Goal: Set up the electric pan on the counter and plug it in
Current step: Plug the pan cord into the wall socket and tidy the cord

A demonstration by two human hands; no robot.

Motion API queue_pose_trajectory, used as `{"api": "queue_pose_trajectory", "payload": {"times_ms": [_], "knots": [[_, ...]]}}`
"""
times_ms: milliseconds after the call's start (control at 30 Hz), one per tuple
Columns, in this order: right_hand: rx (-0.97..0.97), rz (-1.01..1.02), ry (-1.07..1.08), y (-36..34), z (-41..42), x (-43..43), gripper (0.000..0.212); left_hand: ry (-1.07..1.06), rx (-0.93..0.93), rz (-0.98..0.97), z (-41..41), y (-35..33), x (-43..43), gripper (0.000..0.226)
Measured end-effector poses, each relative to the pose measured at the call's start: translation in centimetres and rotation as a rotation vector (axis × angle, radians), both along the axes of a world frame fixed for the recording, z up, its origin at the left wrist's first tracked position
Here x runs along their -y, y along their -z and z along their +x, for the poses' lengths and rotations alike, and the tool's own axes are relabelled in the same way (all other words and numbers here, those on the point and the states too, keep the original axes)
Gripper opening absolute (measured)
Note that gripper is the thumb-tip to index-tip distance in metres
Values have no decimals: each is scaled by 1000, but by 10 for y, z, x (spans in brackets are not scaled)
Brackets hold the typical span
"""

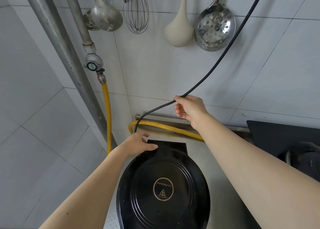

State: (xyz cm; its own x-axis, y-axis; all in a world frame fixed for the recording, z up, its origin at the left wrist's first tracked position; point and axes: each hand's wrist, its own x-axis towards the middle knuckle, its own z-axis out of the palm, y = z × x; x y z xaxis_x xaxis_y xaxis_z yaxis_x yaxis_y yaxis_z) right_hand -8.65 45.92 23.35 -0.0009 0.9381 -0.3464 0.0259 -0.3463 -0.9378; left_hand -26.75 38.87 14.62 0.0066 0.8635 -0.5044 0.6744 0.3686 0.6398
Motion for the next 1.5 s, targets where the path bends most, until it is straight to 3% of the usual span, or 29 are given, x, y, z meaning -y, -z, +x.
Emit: {"api": "queue_pose_trajectory", "payload": {"times_ms": [333,467,600,667,767,1033,1300,1500], "knots": [[66,56,-184,-12,19,41,14,-79,-16,-16,-2,-15,35,66],[322,-16,-249,13,39,63,30,-99,-24,-68,2,-12,55,71],[656,-224,-417,35,62,84,60,-223,42,-236,-2,-15,73,79],[687,-421,-577,41,70,94,81,-277,80,-346,-7,-15,82,87],[638,-589,-678,52,72,104,90,-299,99,-415,-7,-10,92,95],[735,-384,-582,70,59,104,61,-284,33,-388,-1,-9,85,82],[911,-227,-630,65,50,85,57,-247,17,-374,-1,-10,63,74],[919,-148,-575,63,49,66,56,-256,7,-330,-4,-8,41,75]]}}
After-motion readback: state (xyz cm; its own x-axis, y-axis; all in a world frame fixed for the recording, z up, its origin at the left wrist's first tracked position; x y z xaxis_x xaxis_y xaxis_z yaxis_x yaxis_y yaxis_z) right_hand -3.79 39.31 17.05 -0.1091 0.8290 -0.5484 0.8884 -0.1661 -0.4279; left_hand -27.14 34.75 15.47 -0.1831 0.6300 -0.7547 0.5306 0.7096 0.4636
